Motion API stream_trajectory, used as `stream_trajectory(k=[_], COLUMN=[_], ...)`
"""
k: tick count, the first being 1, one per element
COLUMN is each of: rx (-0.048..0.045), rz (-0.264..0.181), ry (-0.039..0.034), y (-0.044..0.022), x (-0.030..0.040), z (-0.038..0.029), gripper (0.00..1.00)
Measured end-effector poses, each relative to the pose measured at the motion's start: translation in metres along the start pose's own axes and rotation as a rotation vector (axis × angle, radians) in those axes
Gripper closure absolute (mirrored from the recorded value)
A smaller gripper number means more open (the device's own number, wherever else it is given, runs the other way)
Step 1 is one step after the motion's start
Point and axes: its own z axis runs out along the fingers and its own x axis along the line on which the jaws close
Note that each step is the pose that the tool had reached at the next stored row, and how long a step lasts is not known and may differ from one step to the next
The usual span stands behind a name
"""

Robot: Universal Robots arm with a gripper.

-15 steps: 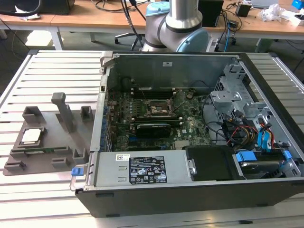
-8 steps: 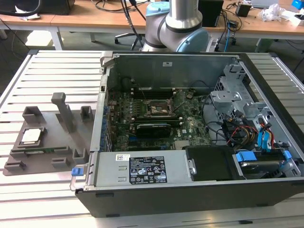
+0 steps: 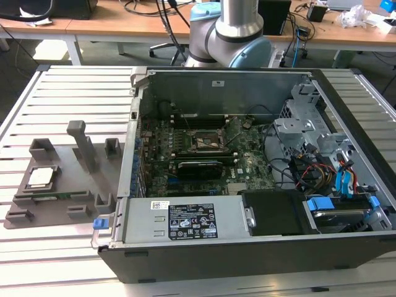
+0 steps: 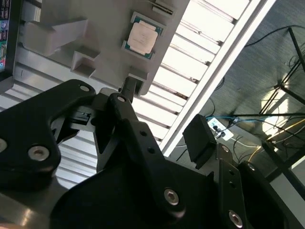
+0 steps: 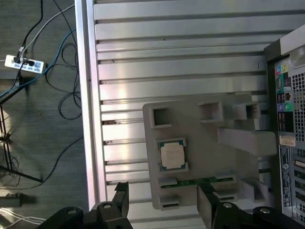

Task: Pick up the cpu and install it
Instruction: 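Pick up the cpu and move it towards the insertion slot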

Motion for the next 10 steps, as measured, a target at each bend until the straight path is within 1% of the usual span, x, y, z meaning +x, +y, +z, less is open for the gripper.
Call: stream_trajectory(k=[2,10], rx=[0.0002,0.0001], rz=[-0.027,-0.028], ry=[0.0001,0.0000], y=[0.0001,0.0001], x=[-0.0004,-0.0008], z=[0.0001,0.0002], gripper=[0.32,0.32])
